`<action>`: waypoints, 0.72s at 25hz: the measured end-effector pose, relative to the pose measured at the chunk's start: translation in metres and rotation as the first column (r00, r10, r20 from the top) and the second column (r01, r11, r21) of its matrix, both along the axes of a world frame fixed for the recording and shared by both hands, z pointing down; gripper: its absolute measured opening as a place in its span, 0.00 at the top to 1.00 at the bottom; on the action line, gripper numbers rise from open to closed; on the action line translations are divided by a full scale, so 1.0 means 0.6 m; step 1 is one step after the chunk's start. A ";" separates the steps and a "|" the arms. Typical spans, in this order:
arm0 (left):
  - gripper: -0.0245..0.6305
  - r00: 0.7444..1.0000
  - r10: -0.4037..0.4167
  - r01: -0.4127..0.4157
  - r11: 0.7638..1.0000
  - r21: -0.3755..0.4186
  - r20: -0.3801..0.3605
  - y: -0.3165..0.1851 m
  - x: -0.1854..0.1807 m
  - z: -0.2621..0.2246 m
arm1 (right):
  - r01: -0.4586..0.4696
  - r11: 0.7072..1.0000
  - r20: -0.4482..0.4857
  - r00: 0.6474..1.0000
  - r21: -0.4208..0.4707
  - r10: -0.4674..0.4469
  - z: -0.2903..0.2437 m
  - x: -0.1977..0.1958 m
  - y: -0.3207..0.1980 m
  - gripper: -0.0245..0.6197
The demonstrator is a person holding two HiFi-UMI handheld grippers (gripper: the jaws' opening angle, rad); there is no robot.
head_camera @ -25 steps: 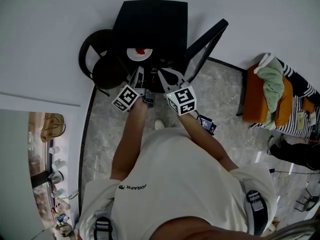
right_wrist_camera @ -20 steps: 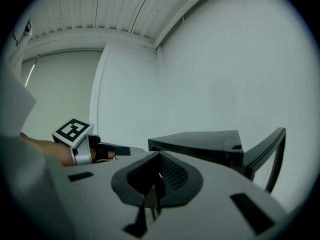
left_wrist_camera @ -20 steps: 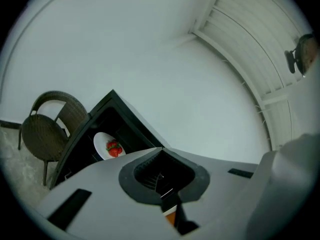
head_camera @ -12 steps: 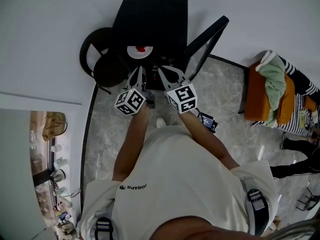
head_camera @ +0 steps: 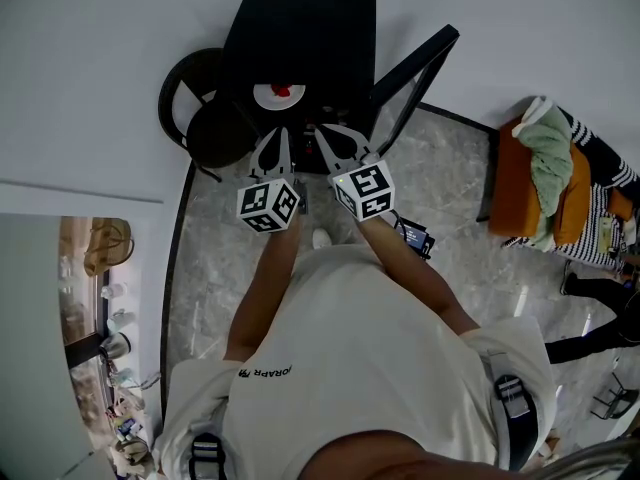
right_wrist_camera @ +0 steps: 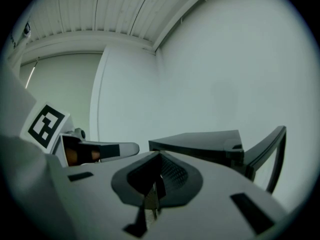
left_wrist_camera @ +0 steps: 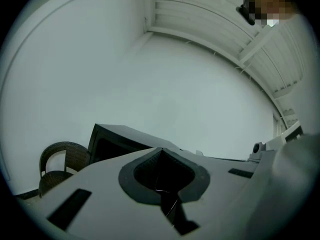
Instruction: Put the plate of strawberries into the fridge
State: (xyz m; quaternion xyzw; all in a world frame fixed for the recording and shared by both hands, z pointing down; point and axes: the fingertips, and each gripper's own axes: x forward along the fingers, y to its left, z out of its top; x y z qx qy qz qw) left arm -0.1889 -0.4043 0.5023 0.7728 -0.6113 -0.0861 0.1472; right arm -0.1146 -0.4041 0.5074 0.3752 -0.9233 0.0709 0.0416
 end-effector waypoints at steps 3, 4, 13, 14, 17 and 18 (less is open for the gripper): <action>0.96 0.999 -0.010 0.011 1.000 -0.014 0.034 0.003 0.001 0.004 | -0.002 1.000 0.001 1.000 0.001 0.002 -0.001 0.001 0.000 0.95; 0.96 0.999 -0.013 0.014 1.000 -0.018 0.043 0.005 0.000 0.006 | -0.003 1.000 0.001 1.000 0.001 0.003 -0.001 0.001 0.000 0.95; 0.96 0.982 -0.019 0.013 0.999 0.033 0.186 0.018 0.012 -0.018 | 0.001 1.000 0.004 1.000 0.005 -0.001 -0.003 -0.002 0.004 0.95; 0.96 0.980 -0.023 0.016 0.999 0.035 0.199 0.019 0.014 -0.018 | 0.004 1.000 0.005 1.000 0.005 -0.004 -0.003 -0.002 0.005 0.95; 0.96 0.975 -0.033 0.025 0.999 0.037 0.219 0.024 0.016 -0.019 | 0.012 1.000 0.001 1.000 0.005 -0.012 -0.004 -0.003 0.008 0.95; 0.96 0.975 -0.034 0.026 0.999 0.038 0.220 0.025 0.017 -0.020 | 0.015 1.000 -0.004 1.000 0.005 -0.015 -0.004 -0.003 0.008 0.95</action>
